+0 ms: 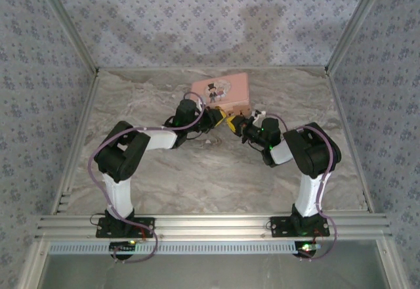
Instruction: Unlock a padlock with a key
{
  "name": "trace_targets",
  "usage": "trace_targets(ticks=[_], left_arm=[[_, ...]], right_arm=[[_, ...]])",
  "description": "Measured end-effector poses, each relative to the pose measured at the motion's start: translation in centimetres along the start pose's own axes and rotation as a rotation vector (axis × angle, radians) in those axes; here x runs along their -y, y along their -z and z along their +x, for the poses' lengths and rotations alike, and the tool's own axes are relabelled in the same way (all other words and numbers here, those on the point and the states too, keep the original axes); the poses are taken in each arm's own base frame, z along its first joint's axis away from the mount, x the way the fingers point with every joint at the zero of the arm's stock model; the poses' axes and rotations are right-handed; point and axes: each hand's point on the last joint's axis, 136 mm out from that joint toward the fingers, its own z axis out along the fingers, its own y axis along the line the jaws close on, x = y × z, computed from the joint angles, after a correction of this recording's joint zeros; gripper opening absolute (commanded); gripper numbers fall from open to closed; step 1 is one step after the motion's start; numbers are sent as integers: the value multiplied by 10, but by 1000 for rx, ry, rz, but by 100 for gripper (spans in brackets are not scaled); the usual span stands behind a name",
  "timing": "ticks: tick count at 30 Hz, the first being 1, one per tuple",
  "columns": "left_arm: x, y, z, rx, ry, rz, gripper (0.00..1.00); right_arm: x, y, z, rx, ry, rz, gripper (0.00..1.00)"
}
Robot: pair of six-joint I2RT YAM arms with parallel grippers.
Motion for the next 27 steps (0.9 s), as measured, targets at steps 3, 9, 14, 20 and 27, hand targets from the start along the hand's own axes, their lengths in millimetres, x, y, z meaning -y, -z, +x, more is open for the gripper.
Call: trace_targets(ticks=[3,9,14,20,27], left_arm=[[-3,0,0,0,-2,-11,0],[-18,3,16,-69,-10,-71,0],[-25,5,43,-167,-27,-109,0],[-23,11,56,-213,-47,-137,0],[-14,23,54,-203,-60,-170,0]], right_arm=[[3,0,1,-3,-1,9,1],[23,13,13,-43,4,62,22],[45,40,24,-72,24,141,32],[76,76,36,-107,54,293,36],[73,110,47,-134,240,444,37]])
